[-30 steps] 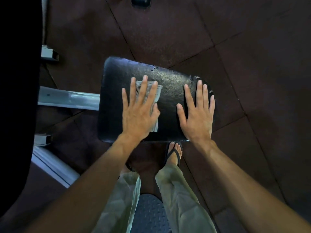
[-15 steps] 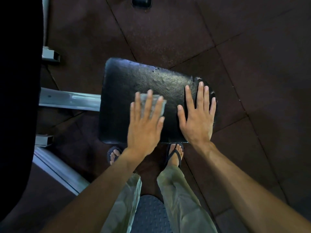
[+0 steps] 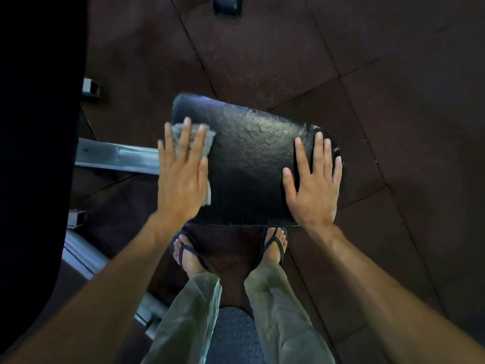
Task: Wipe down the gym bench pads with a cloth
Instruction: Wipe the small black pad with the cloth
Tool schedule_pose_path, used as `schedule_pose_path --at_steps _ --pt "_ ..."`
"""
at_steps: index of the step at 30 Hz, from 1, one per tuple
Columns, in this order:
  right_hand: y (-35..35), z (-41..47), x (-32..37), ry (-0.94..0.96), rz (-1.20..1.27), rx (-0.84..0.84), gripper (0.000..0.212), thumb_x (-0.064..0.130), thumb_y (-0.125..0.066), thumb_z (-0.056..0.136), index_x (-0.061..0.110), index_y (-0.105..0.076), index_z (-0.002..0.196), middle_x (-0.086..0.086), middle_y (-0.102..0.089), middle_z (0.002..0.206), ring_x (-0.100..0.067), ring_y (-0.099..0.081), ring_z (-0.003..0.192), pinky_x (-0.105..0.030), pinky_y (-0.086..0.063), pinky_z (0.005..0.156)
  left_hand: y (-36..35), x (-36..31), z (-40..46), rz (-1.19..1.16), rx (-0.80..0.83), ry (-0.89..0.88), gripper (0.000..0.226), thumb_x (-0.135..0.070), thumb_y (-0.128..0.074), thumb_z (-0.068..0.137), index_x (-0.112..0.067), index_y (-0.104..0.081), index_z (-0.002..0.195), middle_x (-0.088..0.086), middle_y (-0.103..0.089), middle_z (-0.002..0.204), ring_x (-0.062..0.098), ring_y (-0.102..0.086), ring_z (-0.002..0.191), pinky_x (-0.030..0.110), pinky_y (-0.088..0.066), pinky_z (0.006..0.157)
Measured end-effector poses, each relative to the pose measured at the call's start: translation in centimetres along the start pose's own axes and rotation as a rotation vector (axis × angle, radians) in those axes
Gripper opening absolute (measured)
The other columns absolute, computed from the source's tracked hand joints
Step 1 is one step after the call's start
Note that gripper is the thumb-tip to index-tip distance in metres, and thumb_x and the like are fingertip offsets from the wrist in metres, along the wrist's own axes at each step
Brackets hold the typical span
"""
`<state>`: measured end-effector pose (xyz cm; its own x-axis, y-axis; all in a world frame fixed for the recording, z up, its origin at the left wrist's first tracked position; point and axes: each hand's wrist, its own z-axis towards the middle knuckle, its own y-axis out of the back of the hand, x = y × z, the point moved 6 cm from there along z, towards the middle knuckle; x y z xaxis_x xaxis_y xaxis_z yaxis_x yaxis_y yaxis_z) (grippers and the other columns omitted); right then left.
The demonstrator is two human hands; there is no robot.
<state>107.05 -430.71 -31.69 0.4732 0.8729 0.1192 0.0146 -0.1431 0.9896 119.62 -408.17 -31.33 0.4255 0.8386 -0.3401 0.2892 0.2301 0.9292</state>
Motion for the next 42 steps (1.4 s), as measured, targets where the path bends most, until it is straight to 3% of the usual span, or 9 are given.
schedule_pose_path --at_steps 5,9,15,19,23,29,34,38,42 --pt "-0.3 -0.1 0.0 -0.004 -0.042 0.01 0.06 0.049 -0.027 0.105 0.027 -0.017 0.16 -0.013 -0.007 0.168 -0.028 -0.007 0.156 -0.052 -0.01 0.124 -3.8 -6.7 -6.0 0.018 0.099 -0.098 0.058 -0.028 -0.026 0.106 -0.015 -0.014 0.161 0.012 0.0 0.169 0.039 0.007 0.155 0.052 -0.002 0.126" --pt "-0.2 -0.1 -0.2 0.0 -0.027 0.0 0.06 0.049 -0.027 0.105 0.027 -0.017 0.16 -0.012 -0.008 0.168 -0.027 -0.007 0.156 -0.051 -0.011 0.125 -4.2 -10.6 -0.6 0.03 0.072 -0.223 0.056 -0.029 -0.028 0.108 -0.018 -0.014 0.161 0.009 -0.002 0.169 0.036 0.003 0.156 0.049 0.002 0.127" --pt "-0.1 0.0 -0.3 0.009 0.009 -0.001 0.059 0.049 -0.029 0.105 0.028 -0.02 0.159 -0.011 -0.01 0.168 -0.028 -0.008 0.156 -0.052 -0.013 0.125 -0.9 -3.5 7.6 0.048 0.055 -0.065 0.057 -0.033 -0.02 0.107 -0.019 -0.011 0.162 0.007 -0.003 0.17 0.035 0.003 0.156 0.052 0.004 0.126" --pt "-0.3 -0.1 -0.1 -0.002 0.005 0.009 0.059 0.049 -0.028 0.105 0.028 -0.019 0.159 -0.011 -0.009 0.168 -0.027 -0.007 0.156 -0.052 -0.012 0.125 -0.2 -0.8 2.2 -0.032 0.015 0.023 0.056 -0.029 -0.025 0.108 -0.018 -0.011 0.161 0.007 -0.002 0.17 0.035 0.005 0.156 0.052 0.0 0.126" --pt "-0.3 -0.2 0.0 -0.018 -0.016 0.002 0.059 0.048 -0.028 0.105 0.027 -0.018 0.16 -0.012 -0.009 0.168 -0.028 -0.007 0.156 -0.052 -0.011 0.125 -2.4 -3.1 -3.9 -0.028 0.041 0.087 0.058 -0.032 -0.022 0.108 -0.012 -0.009 0.161 0.012 0.001 0.169 0.037 0.007 0.155 0.053 -0.003 0.126" --pt "-0.3 -0.1 -0.2 -0.009 0.003 0.006 0.06 0.049 -0.028 0.105 0.027 -0.018 0.16 -0.011 -0.01 0.168 -0.027 -0.008 0.156 -0.051 -0.013 0.125 -4.3 -10.0 -1.3 -0.029 0.072 -0.084 0.058 -0.035 -0.025 0.109 -0.016 -0.009 0.161 0.013 -0.001 0.169 0.036 0.004 0.156 0.047 0.0 0.127" --pt "0.0 0.2 -0.2 -0.014 0.103 0.029 0.058 0.047 -0.036 0.104 0.027 -0.024 0.158 -0.01 -0.011 0.168 -0.026 -0.007 0.156 -0.051 -0.011 0.125 -2.9 -8.5 0.4 -0.083 0.12 -0.208 0.063 -0.046 -0.02 0.106 -0.021 -0.004 0.161 0.007 0.006 0.17 0.027 0.009 0.157 0.046 0.006 0.127" --pt "1.4 0.2 1.0 -0.111 0.311 0.041 0.06 0.046 -0.035 0.103 0.023 -0.026 0.158 -0.01 -0.009 0.169 -0.026 -0.002 0.156 -0.056 -0.007 0.125 -1.3 -2.2 0.5 0.088 0.047 -0.054 0.064 -0.049 -0.017 0.105 -0.018 -0.01 0.161 0.012 -0.002 0.169 0.031 0.001 0.157 0.056 -0.005 0.125" --pt "2.4 0.1 8.5 -0.065 0.319 0.033 0.062 0.042 -0.028 0.105 0.017 -0.015 0.16 -0.013 -0.002 0.168 -0.028 0.003 0.156 -0.052 -0.001 0.125 -2.0 -1.0 0.4 0.182 0.035 -0.013 0.061 -0.045 -0.017 0.107 -0.02 -0.01 0.162 0.012 -0.002 0.169 0.03 0.0 0.157 0.055 -0.007 0.126"
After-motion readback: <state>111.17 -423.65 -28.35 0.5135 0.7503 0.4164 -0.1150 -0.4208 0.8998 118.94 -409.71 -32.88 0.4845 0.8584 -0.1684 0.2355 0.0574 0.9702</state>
